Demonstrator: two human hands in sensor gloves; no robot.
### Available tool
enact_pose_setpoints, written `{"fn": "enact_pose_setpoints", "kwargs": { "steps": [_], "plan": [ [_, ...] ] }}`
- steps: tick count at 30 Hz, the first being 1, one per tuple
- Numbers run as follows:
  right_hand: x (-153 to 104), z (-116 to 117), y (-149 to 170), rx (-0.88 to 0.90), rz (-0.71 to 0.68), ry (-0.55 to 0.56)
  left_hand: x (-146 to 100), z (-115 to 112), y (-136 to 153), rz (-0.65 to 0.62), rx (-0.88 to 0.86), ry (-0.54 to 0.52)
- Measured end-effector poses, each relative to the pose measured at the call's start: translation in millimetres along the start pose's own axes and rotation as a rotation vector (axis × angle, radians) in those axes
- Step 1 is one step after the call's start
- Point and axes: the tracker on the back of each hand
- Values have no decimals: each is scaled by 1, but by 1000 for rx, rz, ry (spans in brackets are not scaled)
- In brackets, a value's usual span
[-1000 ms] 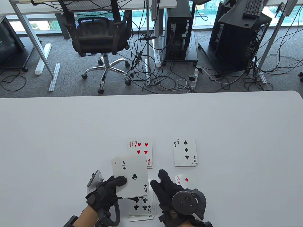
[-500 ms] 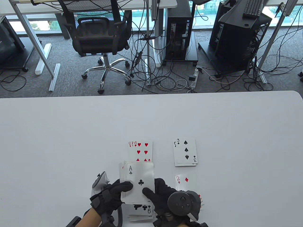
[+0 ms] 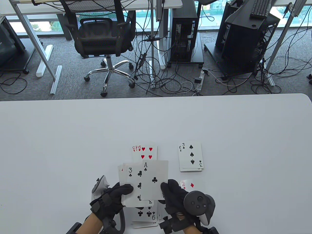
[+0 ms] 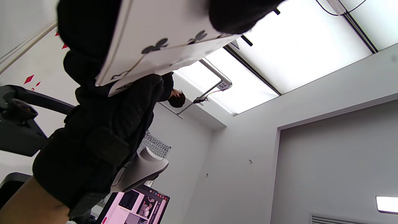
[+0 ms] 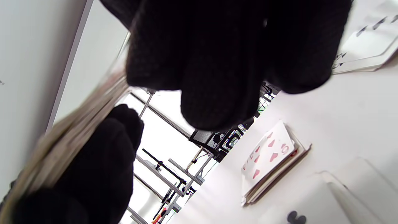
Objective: Playing card suit sorting
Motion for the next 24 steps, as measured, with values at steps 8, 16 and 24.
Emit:
{"fn": "enact_pose_setpoints", "kwargs": {
  "steps": [8,16,24],
  "plan": [
    [2,-13,20,94,132,64,-7,14,-10,-52,-11,-72],
    [-3,33,12,-188,123,-310,-11,19,-14,-85,-25,-110],
    [-9,64,-5,-604,27,-479,-11,18,-14,-82,-28,-108]
  ]
}}
Point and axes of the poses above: the tracker on the back of each hand, its own y axis roughly to the little-finger side, its own x axis roughly from the wrist to the fingertips, z = x × y, and after that the axes turned 8 degrees about -x, right-handed
